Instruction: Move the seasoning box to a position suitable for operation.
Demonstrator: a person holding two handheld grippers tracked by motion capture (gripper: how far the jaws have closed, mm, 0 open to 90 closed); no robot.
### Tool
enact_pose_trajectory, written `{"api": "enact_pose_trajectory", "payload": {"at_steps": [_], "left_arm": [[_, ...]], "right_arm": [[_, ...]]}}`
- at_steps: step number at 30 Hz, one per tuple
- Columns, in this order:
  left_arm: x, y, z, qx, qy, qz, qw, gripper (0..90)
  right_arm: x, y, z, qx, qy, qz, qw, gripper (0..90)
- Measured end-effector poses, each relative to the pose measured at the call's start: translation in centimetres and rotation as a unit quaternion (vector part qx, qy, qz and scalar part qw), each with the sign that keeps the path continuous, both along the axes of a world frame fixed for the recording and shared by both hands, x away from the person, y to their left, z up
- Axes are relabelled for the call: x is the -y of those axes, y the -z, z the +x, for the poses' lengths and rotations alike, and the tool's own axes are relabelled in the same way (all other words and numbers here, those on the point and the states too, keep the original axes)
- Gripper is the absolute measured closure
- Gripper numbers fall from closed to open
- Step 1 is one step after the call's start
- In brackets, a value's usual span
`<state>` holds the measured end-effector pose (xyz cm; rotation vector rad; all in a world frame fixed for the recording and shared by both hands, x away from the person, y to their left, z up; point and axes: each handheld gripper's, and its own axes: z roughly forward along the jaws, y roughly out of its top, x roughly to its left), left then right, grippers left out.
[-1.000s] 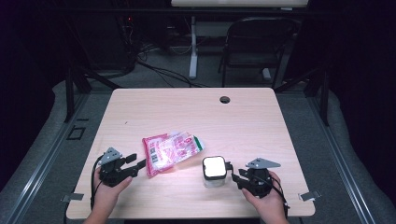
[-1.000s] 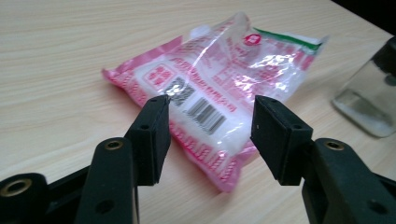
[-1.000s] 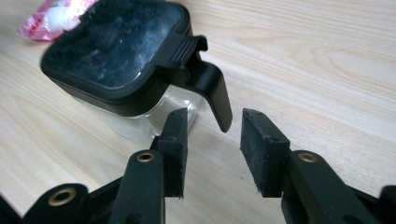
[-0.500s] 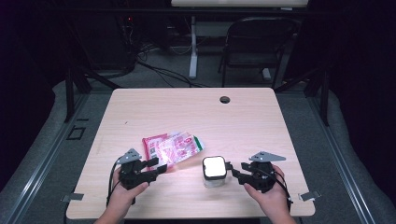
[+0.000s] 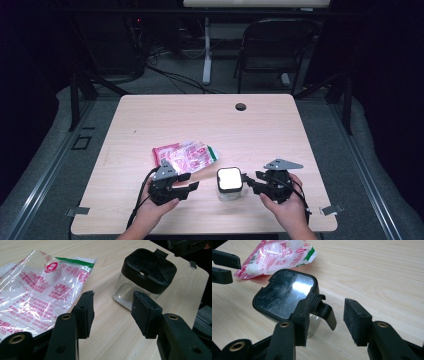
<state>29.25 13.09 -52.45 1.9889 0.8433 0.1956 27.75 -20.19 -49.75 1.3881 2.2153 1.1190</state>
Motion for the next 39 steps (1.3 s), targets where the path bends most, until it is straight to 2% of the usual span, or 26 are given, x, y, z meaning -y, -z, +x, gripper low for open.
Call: {"api": "enact_pose_trajectory", "payload": {"at_steps": [1, 4, 6, 9, 12, 14, 21, 25, 26, 30, 36, 39], "left_arm": [[0.1, 0.0, 0.1, 0.003, -0.003, 0.005, 1.0, 54.2], [0.4, -0.1, 0.4, -0.001, -0.006, -0.008, 1.0, 56.9], [0.6, -0.3, 0.5, 0.0, -0.011, -0.008, 0.9999, 59.9], [1.0, -0.5, 0.7, -0.001, -0.009, -0.01, 0.9999, 63.7], [1.5, -0.5, 0.8, -0.003, -0.006, -0.013, 0.9999, 67.1], [1.8, -0.5, 0.9, 0.0, -0.001, -0.007, 1.0, 70.0], [3.1, -0.3, 1.1, -0.002, 0.01, 0.005, 0.9999, 76.0], [3.6, -0.1, 1.0, -0.004, 0.013, 0.009, 0.9999, 78.0], [3.7, 0.0, 1.0, -0.006, 0.016, 0.009, 0.9998, 78.7], [4.0, 0.2, 0.8, -0.011, 0.028, 0.006, 0.9995, 82.3], [4.9, 0.6, 0.4, -0.018, 0.053, 0.018, 0.9983, 88.6], [5.2, 0.7, 0.3, -0.02, 0.063, 0.018, 0.9976, 89.7]], "right_arm": [[0.0, -0.1, 0.1, 0.001, 0.0, -0.003, 1.0, 57.3], [-0.1, -0.2, 0.3, 0.002, 0.003, 0.001, 1.0, 61.1], [-0.2, -0.3, 0.5, -0.004, 0.005, 0.008, 1.0, 64.8], [-0.3, -0.5, 0.8, -0.011, 0.007, 0.013, 0.9998, 70.7], [-0.6, -0.6, 1.1, -0.007, 0.012, 0.018, 0.9997, 75.2], [-0.7, -0.8, 1.3, -0.011, 0.012, 0.017, 0.9997, 77.9], [-1.0, -0.8, 2.0, -0.024, 0.013, 0.025, 0.9993, 80.6], [-1.3, -0.4, 2.2, -0.031, 0.012, 0.021, 0.9992, 80.9], [-1.3, -0.3, 2.2, -0.034, 0.011, 0.017, 0.9992, 81.0], [-1.3, -0.2, 2.1, -0.034, 0.013, 0.029, 0.9989, 82.1], [-1.2, -0.1, 2.1, -0.037, 0.012, 0.03, 0.9988, 83.3], [-1.2, 0.0, 2.0, -0.036, 0.015, 0.04, 0.9984, 83.5]]}}
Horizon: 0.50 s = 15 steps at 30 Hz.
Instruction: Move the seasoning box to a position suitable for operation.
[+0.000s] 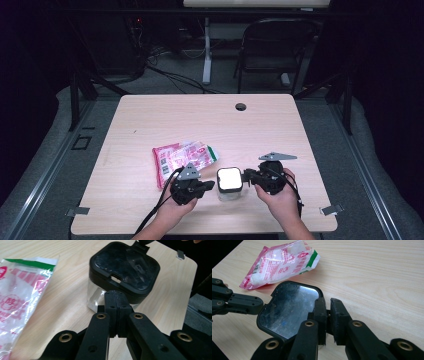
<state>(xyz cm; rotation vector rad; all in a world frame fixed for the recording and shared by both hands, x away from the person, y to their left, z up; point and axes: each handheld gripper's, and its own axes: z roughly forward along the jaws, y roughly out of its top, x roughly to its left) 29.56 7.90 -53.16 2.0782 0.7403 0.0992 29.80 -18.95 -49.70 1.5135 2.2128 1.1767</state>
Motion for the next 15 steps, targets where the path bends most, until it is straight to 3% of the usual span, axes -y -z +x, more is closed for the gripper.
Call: {"api": "enact_pose_trajectory", "payload": {"at_steps": [3, 9, 15], "left_arm": [[0.24, 0.12, -0.04, -0.009, 0.005, -0.004, 0.9999, 89.8], [0.59, 0.17, -0.2, -0.006, 0.017, 0.008, 0.9998, 89.8], [0.5, 0.04, -0.22, -0.005, 0.017, 0.001, 0.9998, 89.9]], "right_arm": [[0.03, 0.01, -0.05, -0.001, 0.002, 0.0, 1.0, 83.5], [0.07, 0.06, -0.13, -0.002, 0.005, 0.004, 1.0, 83.8], [-0.02, 0.11, -0.24, 0.001, 0.009, 0.005, 0.9999, 84.9]]}}
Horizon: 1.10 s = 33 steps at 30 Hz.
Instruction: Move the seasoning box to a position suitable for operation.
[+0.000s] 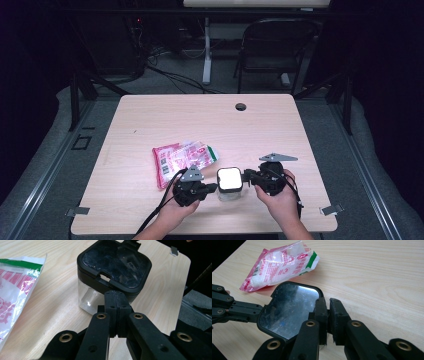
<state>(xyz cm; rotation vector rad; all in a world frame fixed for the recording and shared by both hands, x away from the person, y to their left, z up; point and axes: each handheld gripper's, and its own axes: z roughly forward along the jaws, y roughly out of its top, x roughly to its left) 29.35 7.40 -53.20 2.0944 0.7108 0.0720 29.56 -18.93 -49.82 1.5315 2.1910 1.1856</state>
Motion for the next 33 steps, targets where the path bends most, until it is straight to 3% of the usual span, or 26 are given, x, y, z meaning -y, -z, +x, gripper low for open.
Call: {"api": "enact_pose_trajectory", "payload": {"at_steps": [7, 16, 24, 33], "left_arm": [[-0.1, -0.4, 0.1, -0.003, -0.003, -0.012, 0.9999, 89.9], [0.2, -0.8, 0.1, 0.004, -0.001, -0.007, 1.0, 89.9], [0.4, -1.1, 0.1, 0.006, -0.004, -0.009, 0.9999, 89.9], [0.6, -1.9, 0.2, 0.012, -0.004, -0.007, 0.9999, 89.8]], "right_arm": [[0.0, 0.0, -0.1, 0.0, 0.002, -0.005, 1.0, 85.4], [0.1, 0.1, -0.1, 0.0, 0.006, 0.005, 1.0, 85.1], [0.5, 0.2, -0.2, -0.001, 0.01, 0.007, 0.9999, 78.0], [0.8, -0.4, -2.1, 0.024, -0.026, 0.004, 0.9994, 70.0]]}}
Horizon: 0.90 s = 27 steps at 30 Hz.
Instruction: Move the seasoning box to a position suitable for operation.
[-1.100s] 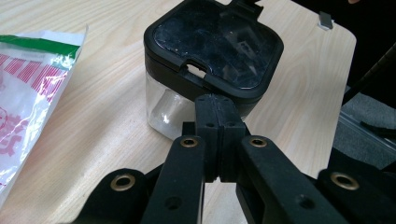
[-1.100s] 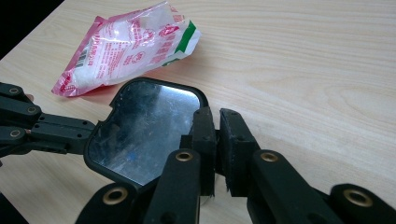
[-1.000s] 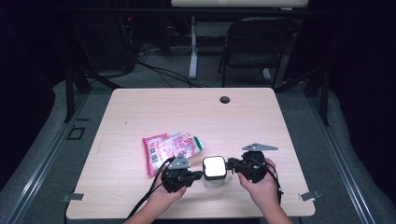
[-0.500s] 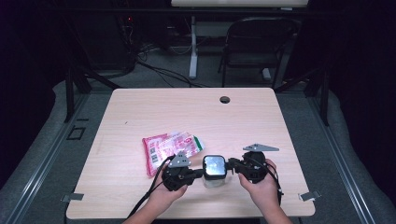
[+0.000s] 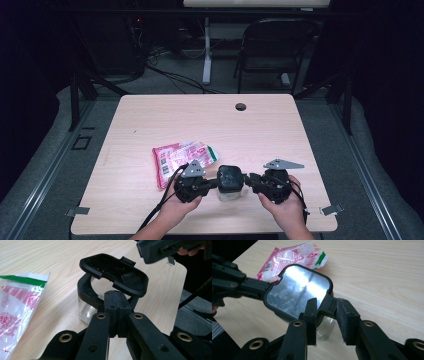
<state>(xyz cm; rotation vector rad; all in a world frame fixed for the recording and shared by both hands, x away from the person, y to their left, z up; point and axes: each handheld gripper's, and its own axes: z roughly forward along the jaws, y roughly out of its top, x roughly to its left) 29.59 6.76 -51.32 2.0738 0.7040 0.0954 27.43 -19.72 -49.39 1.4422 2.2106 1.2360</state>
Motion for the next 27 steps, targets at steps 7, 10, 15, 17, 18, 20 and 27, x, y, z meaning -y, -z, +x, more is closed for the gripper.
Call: {"api": "enact_pose_trajectory", "payload": {"at_steps": [7, 10, 15, 17, 18, 20, 27], "left_arm": [[0.5, -0.6, 0.1, 0.006, 0.0, 0.001, 1.0, 89.7], [0.7, -1.1, 0.1, 0.01, 0.001, 0.003, 0.9999, 89.6], [1.1, -1.7, 0.2, 0.015, 0.002, 0.002, 0.9999, 89.0], [1.2, -1.9, 0.3, 0.017, 0.004, 0.003, 0.9999, 89.0], [1.3, -2.0, 0.3, 0.019, 0.002, 0.006, 0.9998, 89.0], [1.4, -2.0, 0.3, 0.019, 0.004, 0.01, 0.9998, 89.0], [1.7, -2.2, 0.3, 0.02, 0.004, 0.007, 0.9998, 89.0]], "right_arm": [[-0.1, 0.0, -0.8, -0.003, -0.016, -0.001, 0.9999, 61.8], [-0.3, -0.2, -1.2, 0.003, -0.032, -0.007, 0.9995, 58.3], [-1.1, 0.0, -1.4, 0.007, -0.05, -0.018, 0.9986, 52.9], [-1.2, 0.0, -1.3, 0.006, -0.053, -0.023, 0.9983, 51.8], [-1.4, 0.1, -1.3, 0.006, -0.055, -0.021, 0.9982, 50.5], [-1.6, 0.1, -1.4, 0.012, -0.059, -0.024, 0.9979, 46.1], [-2.5, 0.3, -1.3, 0.024, -0.06, -0.038, 0.9972, 42.6]]}}
